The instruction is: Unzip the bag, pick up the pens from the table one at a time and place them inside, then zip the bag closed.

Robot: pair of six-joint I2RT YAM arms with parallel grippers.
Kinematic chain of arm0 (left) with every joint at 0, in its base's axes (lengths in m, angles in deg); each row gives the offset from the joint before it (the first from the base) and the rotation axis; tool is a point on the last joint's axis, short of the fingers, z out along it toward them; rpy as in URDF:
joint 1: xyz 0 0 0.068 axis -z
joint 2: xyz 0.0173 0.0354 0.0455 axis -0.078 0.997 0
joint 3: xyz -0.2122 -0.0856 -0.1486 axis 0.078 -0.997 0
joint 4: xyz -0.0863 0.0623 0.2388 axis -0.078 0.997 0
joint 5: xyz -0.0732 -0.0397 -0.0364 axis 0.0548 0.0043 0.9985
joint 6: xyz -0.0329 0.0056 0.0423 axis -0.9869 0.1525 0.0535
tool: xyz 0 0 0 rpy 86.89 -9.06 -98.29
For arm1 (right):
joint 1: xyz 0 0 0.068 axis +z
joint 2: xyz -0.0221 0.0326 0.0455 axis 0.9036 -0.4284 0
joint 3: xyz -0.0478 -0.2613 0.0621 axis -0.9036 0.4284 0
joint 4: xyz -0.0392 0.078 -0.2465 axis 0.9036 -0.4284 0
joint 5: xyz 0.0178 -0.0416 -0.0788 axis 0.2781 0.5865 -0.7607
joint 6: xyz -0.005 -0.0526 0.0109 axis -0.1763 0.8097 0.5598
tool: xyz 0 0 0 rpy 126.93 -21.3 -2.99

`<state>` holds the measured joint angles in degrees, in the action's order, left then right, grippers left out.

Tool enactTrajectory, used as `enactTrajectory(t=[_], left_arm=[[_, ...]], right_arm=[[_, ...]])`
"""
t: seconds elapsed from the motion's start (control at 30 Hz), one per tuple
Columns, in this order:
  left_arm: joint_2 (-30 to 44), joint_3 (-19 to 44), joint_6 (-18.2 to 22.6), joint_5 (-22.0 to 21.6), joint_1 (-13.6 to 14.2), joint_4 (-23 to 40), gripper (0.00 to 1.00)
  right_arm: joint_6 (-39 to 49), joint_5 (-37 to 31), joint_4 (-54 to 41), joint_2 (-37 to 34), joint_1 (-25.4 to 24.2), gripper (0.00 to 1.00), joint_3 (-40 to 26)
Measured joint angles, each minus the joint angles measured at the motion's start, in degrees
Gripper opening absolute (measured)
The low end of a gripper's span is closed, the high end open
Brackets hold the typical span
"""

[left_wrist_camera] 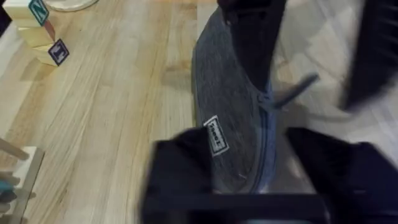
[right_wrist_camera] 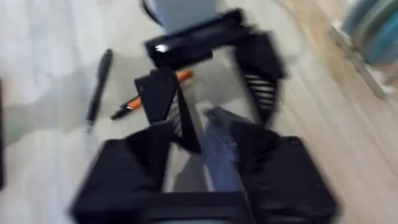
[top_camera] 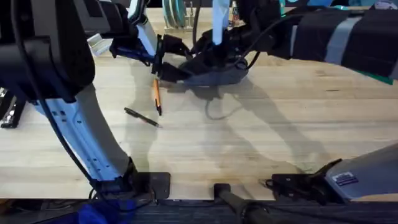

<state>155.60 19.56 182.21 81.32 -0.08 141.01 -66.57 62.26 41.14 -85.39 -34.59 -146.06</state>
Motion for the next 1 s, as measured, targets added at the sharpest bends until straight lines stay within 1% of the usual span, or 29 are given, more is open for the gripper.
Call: enactTrajectory(t=[0.03, 0.07, 0.1, 0.13, 0.2, 0.4, 0.53, 0.63, 0.67, 0.7, 0.73, 0.77, 0.9, 1.0], left_arm=[[0.0, 0.0, 0.0, -0.1, 0.1, 0.0, 0.874], [0.0, 0.0, -0.2, -0.1, 0.1, 0.0, 0.956], [0.0, 0.0, -0.1, -0.2, 0.1, -0.1, 0.985], [0.0, 0.0, -0.1, -0.2, 0.1, -0.5, 0.99], [0.0, 0.0, 0.0, -0.2, 0.1, -1.0, 0.993], [0.0, 0.0, -0.1, -0.3, 0.1, -1.1, 0.994], [0.0, 0.1, 0.0, -0.4, -0.6, -0.7, 0.995], [0.0, 1.1, 0.0, -0.4, -2.0, 1.4, 0.995], [0.0, 3.0, 0.0, -0.4, -3.8, 3.2, 0.996], [0.0, 3.8, -0.1, -0.4, -4.4, 3.6, 0.996], [-0.1, 5.2, 0.0, -0.5, -6.0, 3.9, 0.995], [-1.1, 5.4, -0.5, -1.5, -7.0, 4.0, 0.995], [-3.8, 6.1, -3.1, -3.3, -7.2, 4.2, 0.995], [-6.0, 7.7, -5.6, -4.6, -7.2, 4.3, 0.997]], right_arm=[[-0.2, 0.7, -0.1, 0.0, 0.5, 0.645, 0.0], [-0.2, 1.1, -0.4, 0.0, 0.7, 0.794, 0.0], [-0.2, 1.5, -0.4, 0.0, 0.7, 0.933, 0.0], [-0.2, 1.6, -0.5, 0.0, 0.7, 0.979, 0.0], [-0.2, 2.0, -0.6, 0.0, 0.7, 0.993, 0.0], [-0.2, 1.8, -0.5, 0.0, 0.4, 0.997, 0.0], [-0.3, -1.9, -0.5, 0.1, 0.4, 0.996, 0.0], [-0.7, -5.5, -0.9, 1.3, 0.4, 0.996, 0.0], [-0.9, -7.5, -1.0, 4.3, 0.2, 0.996, 0.0], [-0.9, -8.0, -1.0, 5.4, 0.1, 0.996, 0.0], [-1.1, -8.7, -1.0, 8.5, 0.1, 0.996, -0.1], [-1.3, -8.9, -1.0, 10.1, 0.0, 0.996, -0.1], [-5.4, -9.1, -1.3, 11.2, -0.8, 0.996, -0.1], [-9.9, -9.2, -2.8, 11.9, -2.7, 0.996, -0.1]])
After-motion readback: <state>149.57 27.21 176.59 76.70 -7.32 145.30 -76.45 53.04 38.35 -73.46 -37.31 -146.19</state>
